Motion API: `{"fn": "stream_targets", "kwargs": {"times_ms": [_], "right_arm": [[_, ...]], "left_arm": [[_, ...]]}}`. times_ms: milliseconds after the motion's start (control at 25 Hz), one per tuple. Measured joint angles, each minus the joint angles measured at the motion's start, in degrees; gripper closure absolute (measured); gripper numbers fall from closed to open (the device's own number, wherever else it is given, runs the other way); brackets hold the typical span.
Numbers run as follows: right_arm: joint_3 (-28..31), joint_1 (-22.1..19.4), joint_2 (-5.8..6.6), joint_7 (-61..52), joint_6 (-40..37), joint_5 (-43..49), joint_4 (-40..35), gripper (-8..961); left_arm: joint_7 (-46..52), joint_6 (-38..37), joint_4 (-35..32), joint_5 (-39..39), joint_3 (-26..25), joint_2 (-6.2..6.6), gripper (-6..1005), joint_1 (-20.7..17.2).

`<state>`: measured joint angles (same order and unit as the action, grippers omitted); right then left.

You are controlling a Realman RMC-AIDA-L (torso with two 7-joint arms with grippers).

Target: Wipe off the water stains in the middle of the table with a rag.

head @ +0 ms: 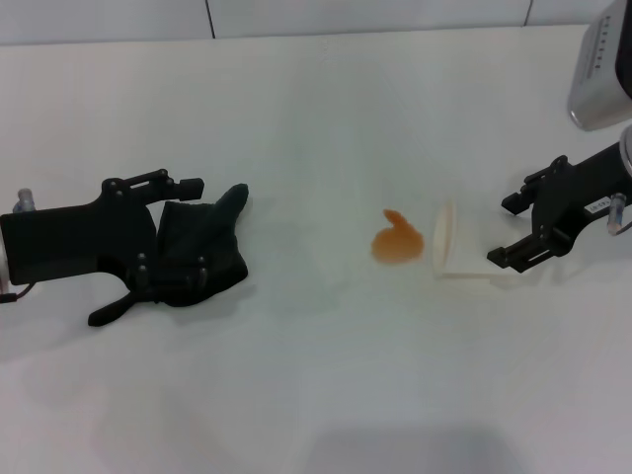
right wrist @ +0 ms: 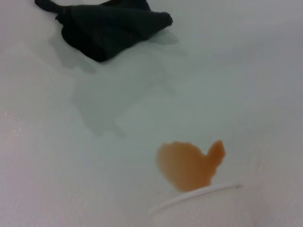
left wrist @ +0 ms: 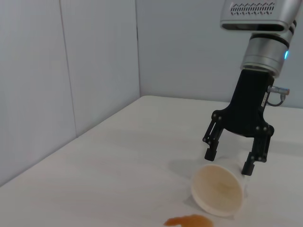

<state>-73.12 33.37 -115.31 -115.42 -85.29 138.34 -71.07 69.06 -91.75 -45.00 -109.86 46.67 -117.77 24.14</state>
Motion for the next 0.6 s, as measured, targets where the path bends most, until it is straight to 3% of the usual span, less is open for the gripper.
{"fn": "stream_targets", "kwargs": {"times_ms": [600], "right_arm": [[-1.67, 0.32, -0.01, -0.75, 0.74, 0.09, 0.26, 198]], "left_arm": [[0.03, 0.04, 0.0, 0.0, 0.0, 0.0, 110, 0.04]]}}
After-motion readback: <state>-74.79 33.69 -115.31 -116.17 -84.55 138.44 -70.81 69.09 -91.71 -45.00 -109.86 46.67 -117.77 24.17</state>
